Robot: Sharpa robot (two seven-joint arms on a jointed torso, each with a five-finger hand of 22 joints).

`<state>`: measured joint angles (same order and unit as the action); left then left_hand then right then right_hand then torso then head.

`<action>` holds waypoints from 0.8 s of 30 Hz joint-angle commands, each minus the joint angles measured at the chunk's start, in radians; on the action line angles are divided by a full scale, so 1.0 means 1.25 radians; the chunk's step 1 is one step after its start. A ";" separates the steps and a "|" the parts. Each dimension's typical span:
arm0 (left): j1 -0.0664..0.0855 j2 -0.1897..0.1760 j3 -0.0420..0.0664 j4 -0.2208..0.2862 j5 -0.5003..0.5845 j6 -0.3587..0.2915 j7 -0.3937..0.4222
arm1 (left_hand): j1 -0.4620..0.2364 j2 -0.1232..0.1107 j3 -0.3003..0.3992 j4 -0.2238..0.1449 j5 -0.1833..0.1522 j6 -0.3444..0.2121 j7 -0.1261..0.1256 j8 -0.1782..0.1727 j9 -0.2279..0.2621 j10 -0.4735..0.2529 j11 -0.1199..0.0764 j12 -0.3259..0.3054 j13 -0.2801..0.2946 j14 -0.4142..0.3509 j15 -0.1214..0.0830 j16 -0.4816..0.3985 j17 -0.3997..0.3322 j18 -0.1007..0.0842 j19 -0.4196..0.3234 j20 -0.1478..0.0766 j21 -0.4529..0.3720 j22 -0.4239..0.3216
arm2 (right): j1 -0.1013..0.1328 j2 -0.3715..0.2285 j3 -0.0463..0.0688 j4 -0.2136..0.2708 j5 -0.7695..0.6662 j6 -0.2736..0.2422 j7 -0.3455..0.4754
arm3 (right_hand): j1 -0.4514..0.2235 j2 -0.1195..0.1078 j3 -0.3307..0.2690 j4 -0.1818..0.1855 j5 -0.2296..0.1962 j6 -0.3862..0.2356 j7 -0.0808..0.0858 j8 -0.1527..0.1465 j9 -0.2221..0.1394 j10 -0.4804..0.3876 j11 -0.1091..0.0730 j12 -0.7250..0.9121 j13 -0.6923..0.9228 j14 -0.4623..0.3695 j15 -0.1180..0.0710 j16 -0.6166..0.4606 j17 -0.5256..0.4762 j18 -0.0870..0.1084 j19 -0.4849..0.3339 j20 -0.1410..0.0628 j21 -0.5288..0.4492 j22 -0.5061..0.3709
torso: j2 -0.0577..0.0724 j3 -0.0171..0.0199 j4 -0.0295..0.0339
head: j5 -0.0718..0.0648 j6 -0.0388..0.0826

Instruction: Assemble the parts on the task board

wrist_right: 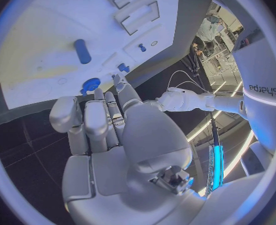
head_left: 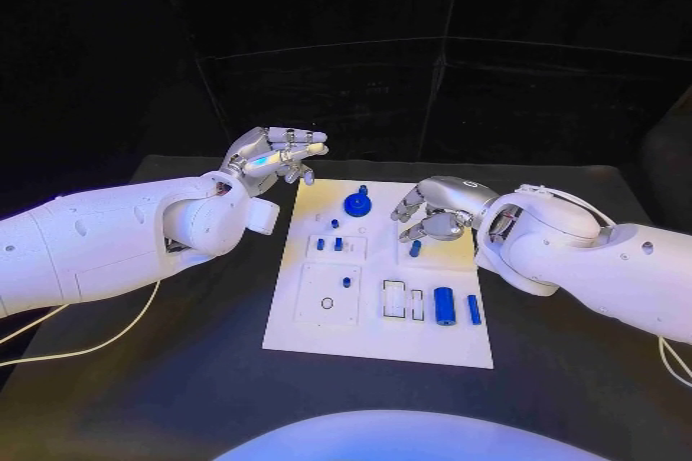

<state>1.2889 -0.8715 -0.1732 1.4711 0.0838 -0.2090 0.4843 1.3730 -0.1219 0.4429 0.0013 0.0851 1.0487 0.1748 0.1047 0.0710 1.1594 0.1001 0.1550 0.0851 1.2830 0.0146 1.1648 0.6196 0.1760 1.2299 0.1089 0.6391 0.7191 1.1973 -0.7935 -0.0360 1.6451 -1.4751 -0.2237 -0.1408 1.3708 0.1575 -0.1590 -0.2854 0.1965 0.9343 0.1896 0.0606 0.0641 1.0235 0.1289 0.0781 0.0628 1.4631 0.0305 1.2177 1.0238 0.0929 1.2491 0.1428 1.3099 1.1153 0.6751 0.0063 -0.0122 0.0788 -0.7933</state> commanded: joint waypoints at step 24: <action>0.001 0.001 0.000 -0.001 0.001 0.016 0.001 | -0.005 -0.001 -0.004 0.001 0.002 -0.006 0.001 0.001 -0.001 -0.005 0.000 0.003 0.001 -0.004 -0.001 -0.004 0.000 0.005 -0.004 0.002 -0.003 -0.001 | 0.008 -0.002 0.000 -0.028 -0.064 0.189 -0.065 | -0.010 -0.042 -0.021 0.037 0.004 -0.006 0.001 0.004 0.003 -0.052 0.000 0.055 0.006 -0.012 0.007 -0.042 -0.058 0.021 -0.034 0.002 -0.050 -0.063 | 0.002 0.0003 0.0003 | -0.009 0.002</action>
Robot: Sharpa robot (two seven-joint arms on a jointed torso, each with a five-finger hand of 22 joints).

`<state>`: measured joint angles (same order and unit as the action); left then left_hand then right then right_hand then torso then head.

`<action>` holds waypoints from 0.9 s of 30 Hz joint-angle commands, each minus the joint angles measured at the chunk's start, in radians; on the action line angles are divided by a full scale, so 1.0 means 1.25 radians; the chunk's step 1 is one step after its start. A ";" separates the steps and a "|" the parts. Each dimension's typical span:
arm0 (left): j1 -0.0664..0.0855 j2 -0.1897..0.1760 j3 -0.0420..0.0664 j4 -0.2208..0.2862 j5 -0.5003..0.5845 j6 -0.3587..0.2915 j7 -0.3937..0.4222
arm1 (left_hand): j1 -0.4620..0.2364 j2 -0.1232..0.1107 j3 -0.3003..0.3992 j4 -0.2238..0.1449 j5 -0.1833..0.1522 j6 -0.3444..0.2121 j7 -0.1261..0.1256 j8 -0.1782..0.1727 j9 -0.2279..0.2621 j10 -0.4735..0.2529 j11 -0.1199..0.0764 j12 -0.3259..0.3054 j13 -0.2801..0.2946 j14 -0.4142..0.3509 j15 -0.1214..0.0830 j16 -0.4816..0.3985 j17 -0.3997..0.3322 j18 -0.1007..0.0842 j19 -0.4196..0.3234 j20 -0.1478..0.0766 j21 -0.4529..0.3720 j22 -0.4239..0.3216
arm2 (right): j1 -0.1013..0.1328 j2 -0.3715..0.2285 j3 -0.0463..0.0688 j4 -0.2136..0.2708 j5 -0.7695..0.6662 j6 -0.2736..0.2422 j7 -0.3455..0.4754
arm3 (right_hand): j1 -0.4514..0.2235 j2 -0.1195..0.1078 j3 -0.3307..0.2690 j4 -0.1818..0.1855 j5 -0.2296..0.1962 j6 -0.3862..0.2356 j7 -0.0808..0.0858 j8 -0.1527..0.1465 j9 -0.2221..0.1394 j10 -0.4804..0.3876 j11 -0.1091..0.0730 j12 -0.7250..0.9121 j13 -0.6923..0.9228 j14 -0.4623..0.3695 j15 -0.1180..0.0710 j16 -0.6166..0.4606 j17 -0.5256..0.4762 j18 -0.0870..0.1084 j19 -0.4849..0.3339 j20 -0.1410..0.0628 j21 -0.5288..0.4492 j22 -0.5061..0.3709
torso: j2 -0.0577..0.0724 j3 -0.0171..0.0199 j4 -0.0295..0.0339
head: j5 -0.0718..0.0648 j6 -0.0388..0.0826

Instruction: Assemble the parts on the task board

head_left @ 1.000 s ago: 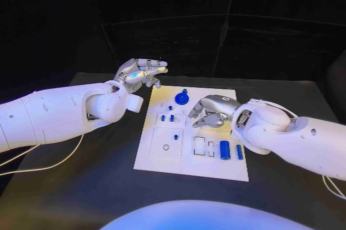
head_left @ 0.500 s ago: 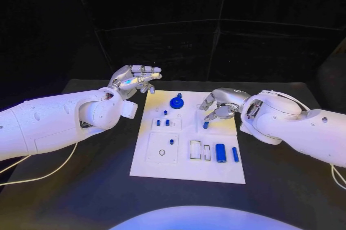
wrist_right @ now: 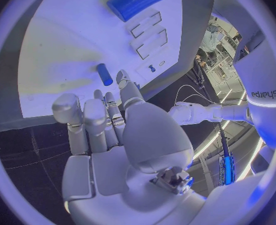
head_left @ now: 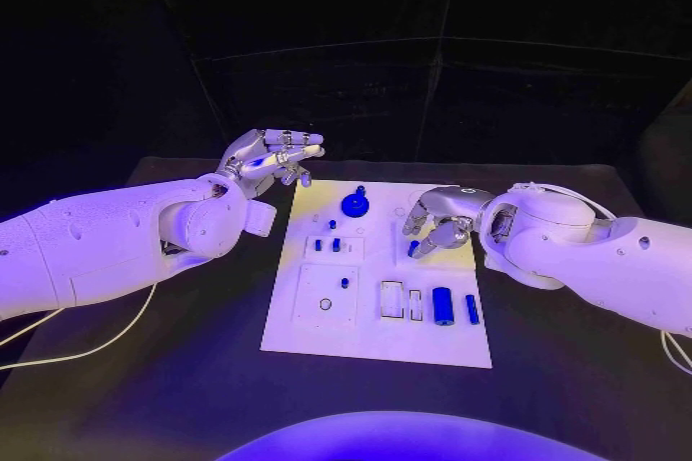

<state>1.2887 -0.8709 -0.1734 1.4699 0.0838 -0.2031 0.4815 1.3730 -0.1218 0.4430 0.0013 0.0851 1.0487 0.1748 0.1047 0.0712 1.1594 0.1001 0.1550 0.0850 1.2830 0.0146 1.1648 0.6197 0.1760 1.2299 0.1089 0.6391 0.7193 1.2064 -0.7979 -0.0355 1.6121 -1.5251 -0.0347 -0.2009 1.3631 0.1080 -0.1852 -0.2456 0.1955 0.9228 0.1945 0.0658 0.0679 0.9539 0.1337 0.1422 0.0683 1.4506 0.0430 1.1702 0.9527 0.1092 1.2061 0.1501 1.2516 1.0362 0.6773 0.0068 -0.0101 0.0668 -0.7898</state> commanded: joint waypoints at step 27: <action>0.001 0.001 0.001 -0.002 0.001 0.020 -0.001 | -0.005 0.000 -0.005 0.000 0.002 -0.007 0.001 0.001 -0.001 -0.006 0.000 0.004 0.001 -0.005 -0.001 -0.004 -0.001 0.005 -0.004 0.002 -0.003 -0.002 | -0.010 0.029 -0.003 -0.028 -0.064 0.024 -0.019 | 0.027 0.080 0.051 -0.011 -0.029 0.075 -0.020 0.012 0.002 0.122 -0.030 0.047 -0.004 0.026 -0.025 0.044 0.058 -0.016 0.085 -0.023 0.067 0.107 | 0.000 0.0003 -0.0005 | 0.005 -0.010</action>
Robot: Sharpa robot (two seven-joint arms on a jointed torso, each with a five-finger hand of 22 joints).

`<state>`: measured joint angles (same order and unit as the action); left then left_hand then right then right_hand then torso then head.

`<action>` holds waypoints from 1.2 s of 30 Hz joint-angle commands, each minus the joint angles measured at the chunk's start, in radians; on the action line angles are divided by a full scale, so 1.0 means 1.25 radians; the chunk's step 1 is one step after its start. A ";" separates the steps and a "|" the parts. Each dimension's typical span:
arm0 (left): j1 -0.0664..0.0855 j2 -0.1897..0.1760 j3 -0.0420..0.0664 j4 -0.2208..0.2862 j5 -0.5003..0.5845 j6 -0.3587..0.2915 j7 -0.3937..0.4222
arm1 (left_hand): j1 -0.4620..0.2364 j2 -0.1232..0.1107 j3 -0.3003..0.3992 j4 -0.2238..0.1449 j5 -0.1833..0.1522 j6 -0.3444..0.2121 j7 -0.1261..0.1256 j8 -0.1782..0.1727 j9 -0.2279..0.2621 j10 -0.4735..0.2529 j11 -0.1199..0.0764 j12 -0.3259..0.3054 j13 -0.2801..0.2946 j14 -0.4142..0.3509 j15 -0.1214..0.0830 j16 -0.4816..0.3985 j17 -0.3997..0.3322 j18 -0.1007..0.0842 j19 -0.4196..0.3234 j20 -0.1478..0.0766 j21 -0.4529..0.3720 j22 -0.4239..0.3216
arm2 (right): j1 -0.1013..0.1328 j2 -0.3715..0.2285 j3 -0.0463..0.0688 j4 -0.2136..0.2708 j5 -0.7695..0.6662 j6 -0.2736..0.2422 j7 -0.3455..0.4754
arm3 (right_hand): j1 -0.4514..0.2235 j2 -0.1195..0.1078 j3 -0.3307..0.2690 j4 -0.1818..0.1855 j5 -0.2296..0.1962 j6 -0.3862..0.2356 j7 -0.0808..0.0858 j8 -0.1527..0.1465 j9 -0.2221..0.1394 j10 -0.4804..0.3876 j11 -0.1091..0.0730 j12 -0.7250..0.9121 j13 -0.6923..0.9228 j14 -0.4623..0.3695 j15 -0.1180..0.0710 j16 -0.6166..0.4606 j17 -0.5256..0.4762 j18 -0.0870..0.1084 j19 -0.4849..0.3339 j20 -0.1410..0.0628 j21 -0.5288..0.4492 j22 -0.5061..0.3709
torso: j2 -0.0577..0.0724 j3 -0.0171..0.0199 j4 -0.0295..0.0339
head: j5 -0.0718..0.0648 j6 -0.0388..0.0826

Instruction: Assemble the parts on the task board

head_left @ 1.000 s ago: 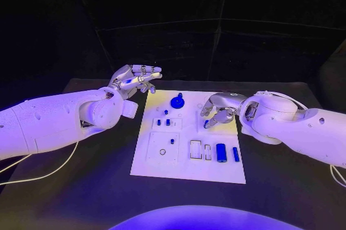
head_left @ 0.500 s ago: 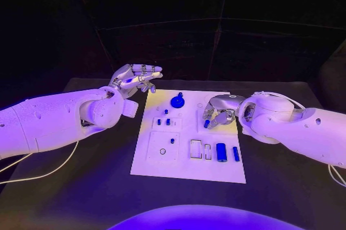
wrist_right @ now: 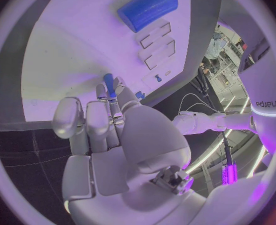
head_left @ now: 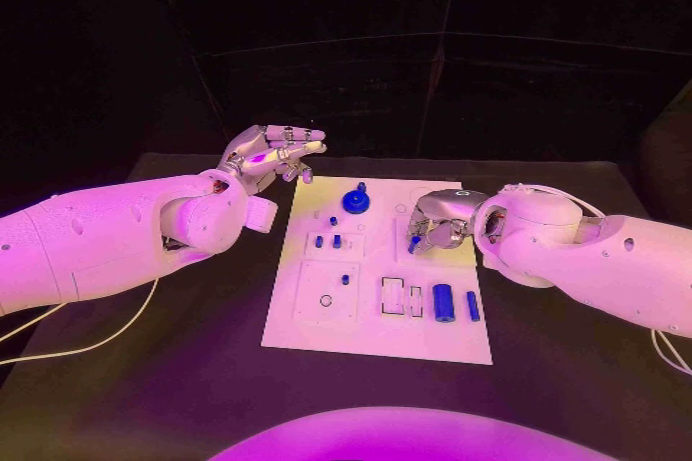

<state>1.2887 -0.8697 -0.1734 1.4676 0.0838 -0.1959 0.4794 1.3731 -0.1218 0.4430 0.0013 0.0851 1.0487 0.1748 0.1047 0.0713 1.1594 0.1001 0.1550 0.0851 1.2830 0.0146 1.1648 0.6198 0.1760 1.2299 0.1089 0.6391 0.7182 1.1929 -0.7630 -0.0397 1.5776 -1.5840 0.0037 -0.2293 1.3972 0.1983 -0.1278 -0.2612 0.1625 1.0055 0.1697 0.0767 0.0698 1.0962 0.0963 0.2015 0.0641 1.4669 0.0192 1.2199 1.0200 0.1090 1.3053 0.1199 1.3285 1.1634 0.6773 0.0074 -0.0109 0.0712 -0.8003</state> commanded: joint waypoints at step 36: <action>0.001 0.004 0.000 -0.009 0.001 0.014 -0.004 | -0.004 0.001 -0.004 -0.001 0.002 -0.007 0.001 0.001 -0.001 -0.006 0.000 0.005 0.001 -0.005 -0.001 -0.003 0.001 0.005 -0.004 0.002 -0.004 -0.001 | -0.001 -0.052 0.002 0.152 0.064 -0.210 0.062 | 0.016 0.009 0.080 -0.020 -0.016 0.062 -0.010 -0.004 -0.002 0.074 -0.012 -0.045 0.001 0.016 -0.017 0.032 0.029 -0.026 0.033 -0.011 0.043 0.060 | 0.000 -0.0002 -0.0004 | 0.015 -0.003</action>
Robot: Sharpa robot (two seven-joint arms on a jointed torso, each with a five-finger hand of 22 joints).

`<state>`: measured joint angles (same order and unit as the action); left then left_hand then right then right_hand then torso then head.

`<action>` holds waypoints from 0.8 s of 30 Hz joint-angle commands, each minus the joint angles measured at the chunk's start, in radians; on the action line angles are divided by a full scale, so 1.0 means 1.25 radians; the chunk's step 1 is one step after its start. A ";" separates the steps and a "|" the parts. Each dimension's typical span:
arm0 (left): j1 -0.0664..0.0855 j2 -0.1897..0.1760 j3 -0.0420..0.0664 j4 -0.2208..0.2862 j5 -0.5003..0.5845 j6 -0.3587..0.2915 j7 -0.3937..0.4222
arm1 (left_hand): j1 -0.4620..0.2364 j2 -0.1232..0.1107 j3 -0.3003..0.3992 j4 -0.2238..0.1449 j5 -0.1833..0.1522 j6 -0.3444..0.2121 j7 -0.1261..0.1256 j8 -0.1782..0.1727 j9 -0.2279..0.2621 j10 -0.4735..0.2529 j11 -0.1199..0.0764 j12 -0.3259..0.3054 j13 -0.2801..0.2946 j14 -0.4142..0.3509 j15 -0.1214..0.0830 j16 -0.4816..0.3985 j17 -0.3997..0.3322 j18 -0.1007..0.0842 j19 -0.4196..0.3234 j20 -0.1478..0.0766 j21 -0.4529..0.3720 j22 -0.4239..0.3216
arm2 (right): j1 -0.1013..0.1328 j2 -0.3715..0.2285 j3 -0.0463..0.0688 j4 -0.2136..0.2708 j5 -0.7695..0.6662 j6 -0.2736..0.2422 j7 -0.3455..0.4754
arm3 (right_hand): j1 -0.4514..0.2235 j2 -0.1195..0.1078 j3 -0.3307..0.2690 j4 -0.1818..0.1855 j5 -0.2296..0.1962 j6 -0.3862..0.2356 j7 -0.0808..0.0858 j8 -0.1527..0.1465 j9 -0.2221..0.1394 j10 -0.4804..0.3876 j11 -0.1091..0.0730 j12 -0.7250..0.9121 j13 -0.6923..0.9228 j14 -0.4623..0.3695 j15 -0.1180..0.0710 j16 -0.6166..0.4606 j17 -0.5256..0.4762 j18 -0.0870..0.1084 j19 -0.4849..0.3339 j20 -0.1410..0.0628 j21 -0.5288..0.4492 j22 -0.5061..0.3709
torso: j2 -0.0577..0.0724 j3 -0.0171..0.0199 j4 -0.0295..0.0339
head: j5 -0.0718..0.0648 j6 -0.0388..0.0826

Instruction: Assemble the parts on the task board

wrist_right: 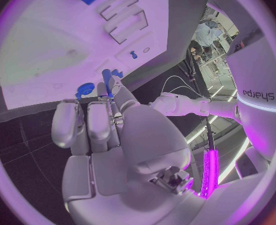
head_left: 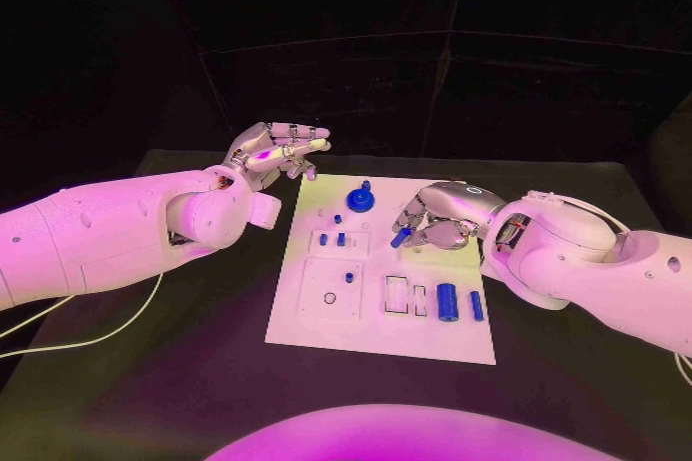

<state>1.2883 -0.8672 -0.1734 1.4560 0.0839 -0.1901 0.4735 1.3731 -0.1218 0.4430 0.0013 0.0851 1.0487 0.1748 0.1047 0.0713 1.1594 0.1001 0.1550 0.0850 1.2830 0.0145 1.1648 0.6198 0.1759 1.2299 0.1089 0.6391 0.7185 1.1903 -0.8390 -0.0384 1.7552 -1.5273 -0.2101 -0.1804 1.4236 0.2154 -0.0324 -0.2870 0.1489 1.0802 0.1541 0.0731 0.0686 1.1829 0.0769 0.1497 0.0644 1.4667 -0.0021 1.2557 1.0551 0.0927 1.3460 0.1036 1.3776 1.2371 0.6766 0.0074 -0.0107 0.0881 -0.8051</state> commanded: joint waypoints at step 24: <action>0.001 0.014 0.001 -0.001 0.001 0.013 0.002 | -0.003 0.002 -0.003 -0.002 0.003 -0.006 0.001 0.002 -0.001 -0.007 0.000 0.006 0.001 -0.005 -0.001 -0.003 0.000 0.005 -0.004 0.002 -0.004 -0.001 | -0.036 0.190 -0.053 -0.052 -0.042 0.048 0.063 | -0.009 -0.007 0.009 0.000 -0.012 0.001 0.002 -0.003 -0.001 0.006 0.003 -0.008 0.000 0.017 0.001 0.005 0.001 -0.013 0.000 0.003 0.005 0.001 | 0.000 -0.0010 0.0002 | 0.026 -0.011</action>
<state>1.2880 -0.8509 -0.1734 1.4535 0.0839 -0.1868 0.4717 1.3731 -0.1217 0.4430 0.0013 0.0851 1.0487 0.1748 0.1047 0.0714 1.1594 0.1001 0.1588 0.0850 1.2830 0.0145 1.1648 0.6198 0.1759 1.2299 0.1089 0.6391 0.7178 1.1440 -0.6053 -0.1046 1.6948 -1.5467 -0.1878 -0.1195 1.4186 0.2104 -0.0285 -0.2881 0.1392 1.0804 0.1556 0.0653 0.0657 1.1863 0.0805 0.1453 0.0647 1.4667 -0.0020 1.2556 1.0548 0.0928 1.3459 0.1037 1.3776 1.2378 0.6779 0.0058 -0.0105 0.1188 -0.8169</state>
